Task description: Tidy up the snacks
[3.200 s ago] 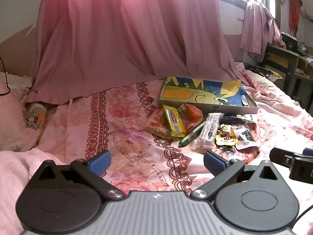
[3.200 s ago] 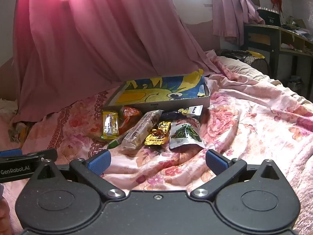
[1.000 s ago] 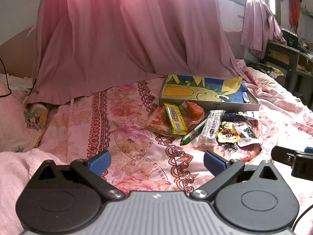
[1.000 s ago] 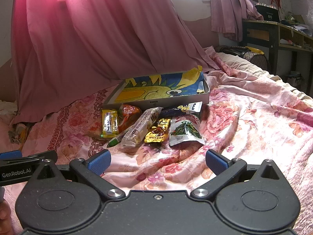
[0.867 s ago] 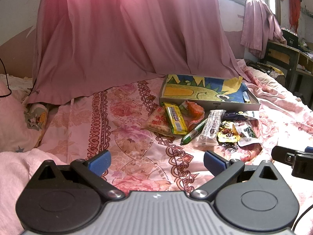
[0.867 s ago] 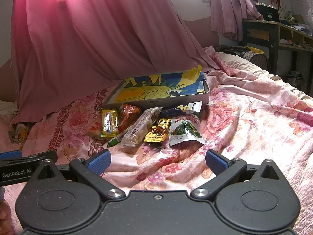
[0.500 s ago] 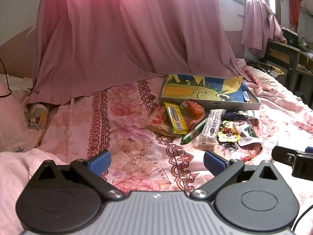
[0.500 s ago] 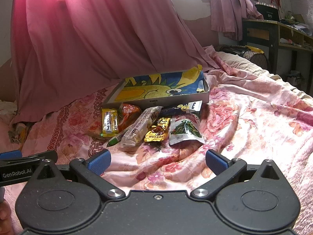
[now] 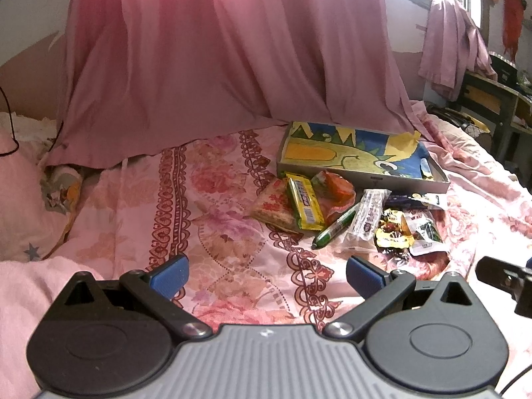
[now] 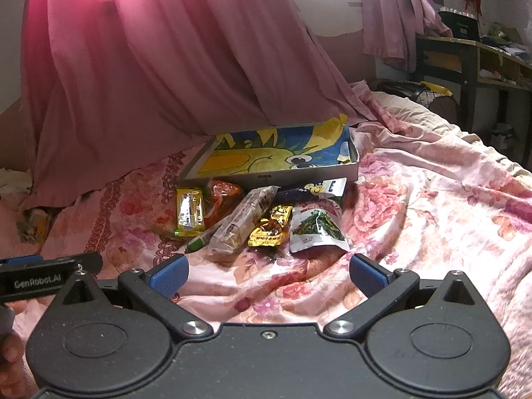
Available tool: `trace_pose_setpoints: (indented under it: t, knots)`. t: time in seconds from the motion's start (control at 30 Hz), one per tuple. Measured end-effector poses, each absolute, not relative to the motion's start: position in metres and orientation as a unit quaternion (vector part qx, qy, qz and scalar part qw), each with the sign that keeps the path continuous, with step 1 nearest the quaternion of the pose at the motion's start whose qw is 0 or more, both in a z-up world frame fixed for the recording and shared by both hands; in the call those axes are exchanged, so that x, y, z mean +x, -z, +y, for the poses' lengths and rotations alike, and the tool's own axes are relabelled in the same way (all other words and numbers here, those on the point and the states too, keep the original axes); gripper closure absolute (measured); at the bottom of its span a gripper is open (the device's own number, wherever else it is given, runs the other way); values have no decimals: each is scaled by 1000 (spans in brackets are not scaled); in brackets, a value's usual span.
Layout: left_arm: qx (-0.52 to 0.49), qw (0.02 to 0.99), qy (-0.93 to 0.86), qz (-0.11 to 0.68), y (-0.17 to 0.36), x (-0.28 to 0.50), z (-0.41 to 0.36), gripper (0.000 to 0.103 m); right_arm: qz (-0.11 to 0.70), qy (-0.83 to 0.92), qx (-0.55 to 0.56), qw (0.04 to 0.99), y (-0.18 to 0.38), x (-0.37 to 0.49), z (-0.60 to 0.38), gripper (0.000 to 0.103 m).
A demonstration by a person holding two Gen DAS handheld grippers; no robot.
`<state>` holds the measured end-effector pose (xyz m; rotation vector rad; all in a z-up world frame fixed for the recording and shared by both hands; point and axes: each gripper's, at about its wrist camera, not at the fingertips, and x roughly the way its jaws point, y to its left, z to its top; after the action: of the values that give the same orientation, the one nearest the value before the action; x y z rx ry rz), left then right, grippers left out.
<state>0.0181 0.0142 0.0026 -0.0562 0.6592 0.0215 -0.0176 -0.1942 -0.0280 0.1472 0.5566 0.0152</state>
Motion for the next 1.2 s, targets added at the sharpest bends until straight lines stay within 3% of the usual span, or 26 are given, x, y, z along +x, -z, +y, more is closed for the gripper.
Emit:
trace_pose_setpoints:
  t: [0.8, 1.2]
  knots:
    - [-37, 917, 41, 395, 8, 181, 34, 0, 282, -56, -82, 954, 20, 83, -169, 1]
    - [-92, 889, 58, 445, 45, 234, 53, 1, 295, -61, -138, 944, 69, 138, -127, 1]
